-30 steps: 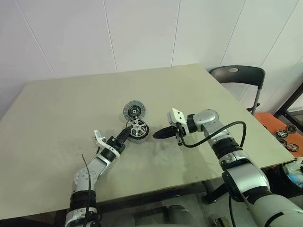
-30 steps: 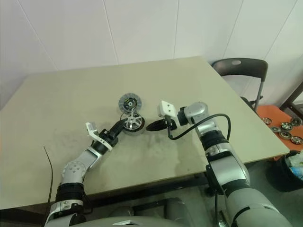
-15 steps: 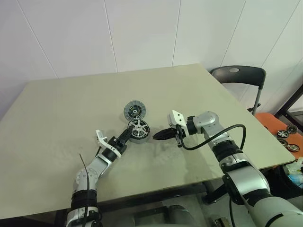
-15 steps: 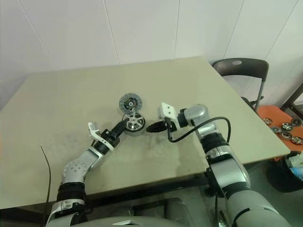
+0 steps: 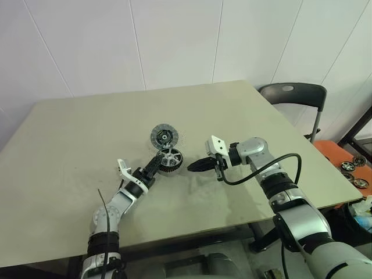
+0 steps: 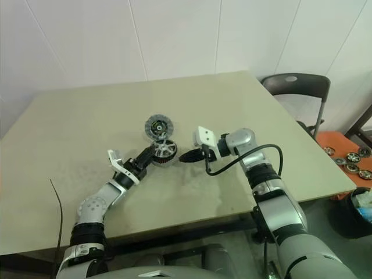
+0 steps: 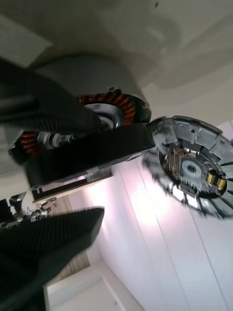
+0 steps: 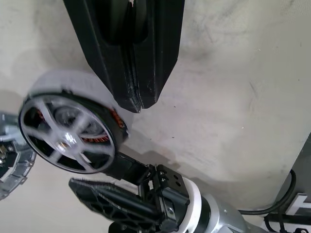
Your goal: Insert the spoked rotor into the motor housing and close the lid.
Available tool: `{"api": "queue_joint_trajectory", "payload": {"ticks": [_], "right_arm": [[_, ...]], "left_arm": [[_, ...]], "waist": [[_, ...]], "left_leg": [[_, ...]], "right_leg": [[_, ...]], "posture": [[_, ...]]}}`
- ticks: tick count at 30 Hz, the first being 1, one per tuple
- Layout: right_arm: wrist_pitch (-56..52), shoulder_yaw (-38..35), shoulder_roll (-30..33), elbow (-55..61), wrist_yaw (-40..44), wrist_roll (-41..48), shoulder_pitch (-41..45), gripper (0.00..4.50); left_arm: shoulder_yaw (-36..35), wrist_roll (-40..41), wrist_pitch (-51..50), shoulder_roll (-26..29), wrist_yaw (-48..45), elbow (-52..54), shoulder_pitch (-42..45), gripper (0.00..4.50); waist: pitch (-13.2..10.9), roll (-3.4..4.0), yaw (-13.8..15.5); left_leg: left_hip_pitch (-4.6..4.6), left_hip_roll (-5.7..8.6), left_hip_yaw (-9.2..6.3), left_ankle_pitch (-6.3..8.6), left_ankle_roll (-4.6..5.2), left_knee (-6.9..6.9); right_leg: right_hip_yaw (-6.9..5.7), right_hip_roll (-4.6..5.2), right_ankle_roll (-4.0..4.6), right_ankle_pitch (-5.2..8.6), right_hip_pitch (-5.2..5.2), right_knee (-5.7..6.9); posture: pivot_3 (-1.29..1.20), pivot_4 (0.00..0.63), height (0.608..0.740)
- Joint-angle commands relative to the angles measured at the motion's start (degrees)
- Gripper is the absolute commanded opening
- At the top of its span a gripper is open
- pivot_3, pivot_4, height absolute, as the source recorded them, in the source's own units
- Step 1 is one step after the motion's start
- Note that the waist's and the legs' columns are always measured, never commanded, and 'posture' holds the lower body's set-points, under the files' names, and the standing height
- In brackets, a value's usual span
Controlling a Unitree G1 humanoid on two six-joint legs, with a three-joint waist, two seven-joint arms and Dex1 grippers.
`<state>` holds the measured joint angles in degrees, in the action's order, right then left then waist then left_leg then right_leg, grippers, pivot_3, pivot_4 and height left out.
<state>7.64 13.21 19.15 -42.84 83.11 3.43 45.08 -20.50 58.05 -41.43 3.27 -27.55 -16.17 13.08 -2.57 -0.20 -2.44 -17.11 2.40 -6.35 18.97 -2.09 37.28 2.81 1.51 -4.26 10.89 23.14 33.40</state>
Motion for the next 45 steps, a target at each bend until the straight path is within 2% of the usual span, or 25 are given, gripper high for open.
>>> {"api": "queue_joint_trajectory", "payload": {"ticks": [1, 8, 17, 21, 27, 28, 31, 34, 41, 45], "right_arm": [[0.56, -0.07, -0.17, 1.4, -0.29, 0.42, 0.88, 0.0], [1.0, -0.01, -0.63, 0.63, -0.89, 0.27, 0.85, 0.0], [1.75, 0.25, -1.79, -0.78, -1.58, -0.21, 1.01, 0.0], [2.15, -0.35, -2.37, -0.62, -1.87, 0.31, 1.79, 0.0], [1.26, -2.59, -4.87, -2.43, -5.58, 1.83, 6.13, 0.0], [1.54, -2.6, -5.14, -3.33, -6.16, 1.55, 6.69, 0.0], [3.81, -2.34, -7.37, -7.99, -10.0, 0.18, 8.3, 0.0], [6.79, -1.34, -9.62, -13.8, -15.07, -2.4, 9.46, 0.0], [10.36, -2.51, -14.02, -23.19, -24.55, -5.13, 11.43, 0.0], [11.21, -3.37, -15.26, -24.36, -26.31, -4.85, 11.99, 0.0]], "left_arm": [[-0.56, -0.08, -2.35, 1.01, 1.09, 1.43, -2.0, 2.66], [-2.89, 3.33, -6.08, 4.08, 1.25, 9.35, -6.57, 2.66], [-5.38, 5.3, -6.64, 5.88, 1.53, 11.51, -10.25, 2.66], [-4.56, 6.2, -7.15, 7.7, 0.17, 19.03, -12.65, 2.66], [-0.57, -0.82, -3.34, 19.45, -7.29, 31.59, -14.88, 2.66], [-0.39, -1.27, -2.9, 20.63, -8.01, 31.94, -14.69, 2.66], [4.22, -10.43, 3.46, 27.75, -14.28, 33.06, -13.96, 2.66], [8.59, -16.26, 8.26, 31.5, -19.05, 31.73, -12.39, 2.66], [11.72, -19.55, 11.98, 31.09, -22.63, 28.86, -7.57, 2.66], [12.2, -20.51, 12.63, 31.25, -23.96, 27.98, -6.98, 2.66]], "waist": [[0.0, 0.0, -0.15], [0.0, 0.01, -0.44], [-0.01, 0.01, -0.33], [-0.01, 0.0, -0.52], [-0.07, 0.03, -0.3], [-0.08, 0.05, -0.29], [-0.06, 0.04, -0.2], [-0.07, 0.07, -0.19], [-0.08, 0.07, -0.35], [-0.08, 0.08, -0.97]], "left_leg": [[0.04, 0.0, 0.0, 0.0, 0.0, 0.0], [0.13, -0.06, 0.0, 0.0, 0.0, -0.15], [0.1, -0.06, 0.03, 0.01, 0.0, -0.16], [0.08, -0.07, 0.03, 0.01, 0.0, -0.18], [-0.24, -0.07, 0.01, -0.03, -0.07, -0.14], [-0.23, -0.06, 0.01, -0.04, -0.09, -0.14], [-0.2, -0.05, 0.01, -0.05, -0.11, -0.15], [-0.22, -0.04, 0.03, -0.05, -0.11, -0.18], [-0.4, -0.04, 0.1, -0.05, -0.11, -0.25], [-0.4, -0.06, 0.09, -0.05, -0.1, -0.29]], "right_leg": [[0.0, 0.0, 0.0, 0.0, -0.03, 0.0], [0.02, -0.04, -0.17, -0.13, 0.32, 0.05], [0.03, -0.02, 0.0, -0.02, 0.34, 0.02], [0.04, -0.02, 0.0, -0.03, 0.37, 0.0], [0.04, -0.03, 0.05, -0.03, 0.72, 0.14], [0.04, -0.04, 0.07, -0.04, 0.72, 0.15], [0.03, -0.03, 0.09, -0.04, 0.66, 0.13], [0.03, -0.02, 0.12, -0.05, 0.67, 0.08], [0.12, 0.02, 0.22, -0.24, 0.97, 0.12], [0.12, -0.01, 0.11, -0.31, 1.02, 0.18]], "posture": [[0.0, 0.0, 0.74], [0.0, 0.0, 0.74], [0.0, 0.0, 0.74], [0.0, 0.0, 0.74], [0.0, 0.0, 0.74], [0.0, 0.0, 0.74], [0.0, 0.0, 0.74], [0.0, 0.0, 0.74], [0.0, 0.0, 0.74], [0.0, 0.0, 0.74]]}}
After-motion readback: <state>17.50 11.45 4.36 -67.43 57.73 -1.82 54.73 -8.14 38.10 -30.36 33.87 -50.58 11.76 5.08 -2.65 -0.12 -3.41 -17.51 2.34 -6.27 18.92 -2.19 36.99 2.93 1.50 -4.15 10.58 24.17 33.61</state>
